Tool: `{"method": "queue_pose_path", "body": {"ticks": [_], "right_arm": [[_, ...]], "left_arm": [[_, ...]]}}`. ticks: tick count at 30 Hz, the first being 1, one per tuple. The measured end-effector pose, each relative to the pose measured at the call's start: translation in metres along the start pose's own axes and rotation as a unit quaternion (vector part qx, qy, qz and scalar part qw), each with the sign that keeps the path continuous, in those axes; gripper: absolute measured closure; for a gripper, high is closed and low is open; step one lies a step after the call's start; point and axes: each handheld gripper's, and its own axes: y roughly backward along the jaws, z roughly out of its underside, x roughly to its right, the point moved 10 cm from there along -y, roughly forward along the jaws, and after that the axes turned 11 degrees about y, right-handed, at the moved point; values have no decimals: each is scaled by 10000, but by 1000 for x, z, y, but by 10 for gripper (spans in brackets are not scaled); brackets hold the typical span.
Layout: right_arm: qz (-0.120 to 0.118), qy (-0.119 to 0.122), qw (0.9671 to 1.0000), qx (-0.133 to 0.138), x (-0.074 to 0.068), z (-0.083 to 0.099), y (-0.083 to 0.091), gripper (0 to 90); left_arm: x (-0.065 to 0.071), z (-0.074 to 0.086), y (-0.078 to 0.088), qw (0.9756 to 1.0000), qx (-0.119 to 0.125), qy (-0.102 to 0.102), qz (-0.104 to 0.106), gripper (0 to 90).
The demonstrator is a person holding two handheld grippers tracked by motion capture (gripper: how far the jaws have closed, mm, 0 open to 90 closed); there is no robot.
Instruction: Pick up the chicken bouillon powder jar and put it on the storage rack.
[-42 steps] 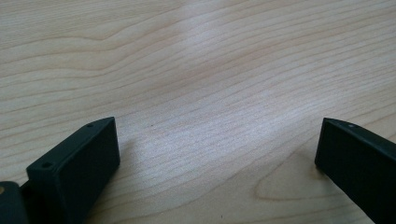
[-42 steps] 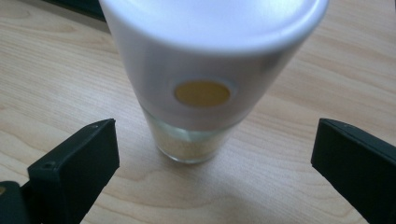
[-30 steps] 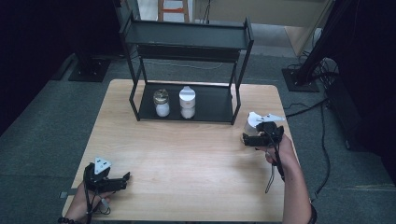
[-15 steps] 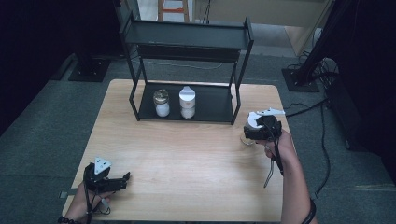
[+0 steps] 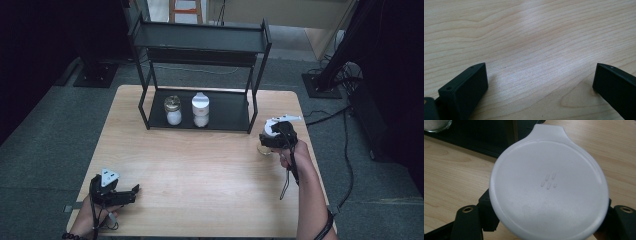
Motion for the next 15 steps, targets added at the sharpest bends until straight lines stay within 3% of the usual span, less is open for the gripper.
{"method": "queue_pose_path", "body": {"ticks": [10, 15], "right_arm": [[-13, 42, 10000, -52, -3, -3, 1, 300], [-41, 130, 9999, 13, -12, -10, 5, 300]], "left_arm": [[0, 0, 0, 10000, 7, 18, -15, 0], [0, 0, 0, 10000, 7, 19, -15, 0]]}}
